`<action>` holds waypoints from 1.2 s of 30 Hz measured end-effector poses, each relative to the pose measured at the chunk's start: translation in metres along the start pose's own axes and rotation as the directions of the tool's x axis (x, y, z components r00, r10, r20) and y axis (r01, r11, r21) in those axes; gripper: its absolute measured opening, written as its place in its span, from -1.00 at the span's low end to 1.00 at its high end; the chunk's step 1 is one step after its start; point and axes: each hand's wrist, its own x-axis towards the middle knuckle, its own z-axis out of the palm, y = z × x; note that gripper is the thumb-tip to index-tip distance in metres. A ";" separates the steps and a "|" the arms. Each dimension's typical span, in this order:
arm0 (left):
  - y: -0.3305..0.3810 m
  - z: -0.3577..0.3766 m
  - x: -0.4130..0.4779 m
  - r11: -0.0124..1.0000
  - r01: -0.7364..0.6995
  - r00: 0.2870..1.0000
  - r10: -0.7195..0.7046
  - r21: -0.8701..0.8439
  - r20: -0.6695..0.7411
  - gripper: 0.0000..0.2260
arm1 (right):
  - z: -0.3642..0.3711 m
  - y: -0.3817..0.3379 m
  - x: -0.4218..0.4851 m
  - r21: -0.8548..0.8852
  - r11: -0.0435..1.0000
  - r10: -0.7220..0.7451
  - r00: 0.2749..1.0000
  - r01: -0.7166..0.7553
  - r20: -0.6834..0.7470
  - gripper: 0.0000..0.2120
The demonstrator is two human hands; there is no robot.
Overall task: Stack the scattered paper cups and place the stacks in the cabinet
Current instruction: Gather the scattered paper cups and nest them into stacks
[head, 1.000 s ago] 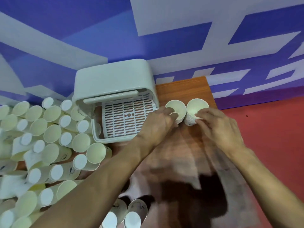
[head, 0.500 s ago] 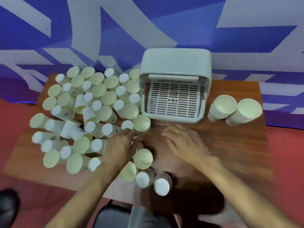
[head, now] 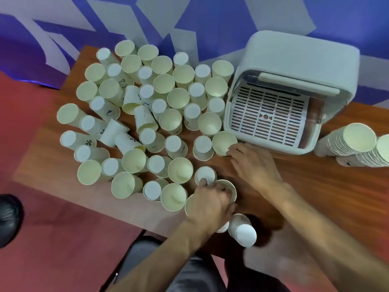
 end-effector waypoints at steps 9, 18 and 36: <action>-0.001 -0.004 0.015 0.999 0.008 1.000 -0.009 0.035 0.023 -0.76 | 0.007 -0.006 -0.010 0.040 0.991 0.127 0.989 -0.124 -0.078 -0.97; 0.021 -0.043 0.024 0.997 0.035 0.977 -0.048 -0.067 -0.209 -0.84 | -0.055 0.000 -0.084 0.391 0.873 0.410 0.871 -0.290 -0.271 -0.98; 0.179 -0.136 0.190 0.930 -0.331 0.805 0.366 0.158 -0.466 -0.86 | -0.162 0.180 -0.200 0.474 0.774 0.632 0.533 -0.419 -0.562 -0.89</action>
